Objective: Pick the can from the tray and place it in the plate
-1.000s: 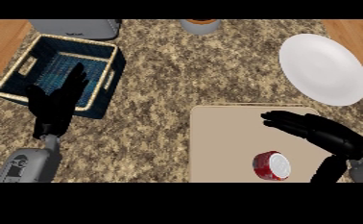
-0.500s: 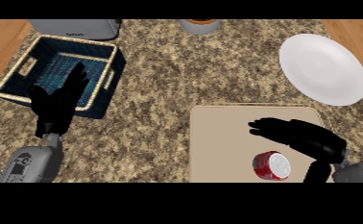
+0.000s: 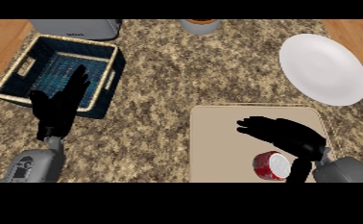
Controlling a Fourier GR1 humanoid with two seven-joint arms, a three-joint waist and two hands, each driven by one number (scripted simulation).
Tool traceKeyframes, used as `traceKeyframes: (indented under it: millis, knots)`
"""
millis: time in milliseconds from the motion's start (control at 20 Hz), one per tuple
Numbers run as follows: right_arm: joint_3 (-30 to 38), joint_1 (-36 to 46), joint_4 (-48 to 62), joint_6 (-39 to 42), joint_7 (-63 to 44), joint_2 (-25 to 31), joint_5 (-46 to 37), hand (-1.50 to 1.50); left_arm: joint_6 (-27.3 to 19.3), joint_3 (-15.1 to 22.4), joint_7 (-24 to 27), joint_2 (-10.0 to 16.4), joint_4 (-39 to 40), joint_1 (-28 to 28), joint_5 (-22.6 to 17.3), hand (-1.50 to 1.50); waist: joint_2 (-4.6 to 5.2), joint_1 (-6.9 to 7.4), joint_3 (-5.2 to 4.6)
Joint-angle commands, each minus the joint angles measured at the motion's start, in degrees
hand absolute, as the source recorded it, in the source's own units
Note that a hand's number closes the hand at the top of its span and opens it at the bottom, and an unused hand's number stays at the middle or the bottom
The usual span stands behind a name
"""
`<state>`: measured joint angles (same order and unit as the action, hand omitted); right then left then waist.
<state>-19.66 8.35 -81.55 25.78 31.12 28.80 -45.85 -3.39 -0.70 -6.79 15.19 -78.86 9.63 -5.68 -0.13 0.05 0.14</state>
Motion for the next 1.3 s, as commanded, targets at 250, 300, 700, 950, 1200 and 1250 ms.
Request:
traceKeyframes:
  millis: [250,300,700,950,1200,1250]
  knots:
    - [-3.4,0.7,2.7,0.0,1.7,-3.0,-9.3,1.50,1.4,-1.6,-2.8,-0.6,-2.5,-1.6,0.7,0.00,0.11,0.12,-0.13]
    - [-4.0,-0.5,0.5,0.8,4.0,-0.8,-9.2,1.50,1.5,-1.5,-3.2,0.2,-3.8,-0.8,1.4,0.00,0.08,0.03,-0.13]
    - [-0.9,-5.3,-4.7,1.5,8.1,-1.1,-8.3,1.50,1.5,-2.2,-1.5,-2.1,-2.4,-1.4,3.5,0.00,0.09,-0.18,-0.15]
    - [2.3,-6.1,-3.4,1.4,6.2,-2.3,-7.9,1.50,1.9,-2.6,-0.2,-3.4,-1.9,-2.5,3.8,0.00,0.09,-0.15,-0.15]
    - [7.0,-4.4,4.2,-9.7,5.3,-6.0,-8.9,1.50,1.0,-1.5,-2.7,-4.2,-3.9,-2.4,4.6,0.00,0.08,-0.03,-0.10]
    - [8.6,-3.6,2.1,-10.1,5.2,-5.4,-8.2,1.50,1.1,-2.0,-2.5,-3.9,-1.9,-0.9,4.6,0.00,0.10,-0.28,-0.12]
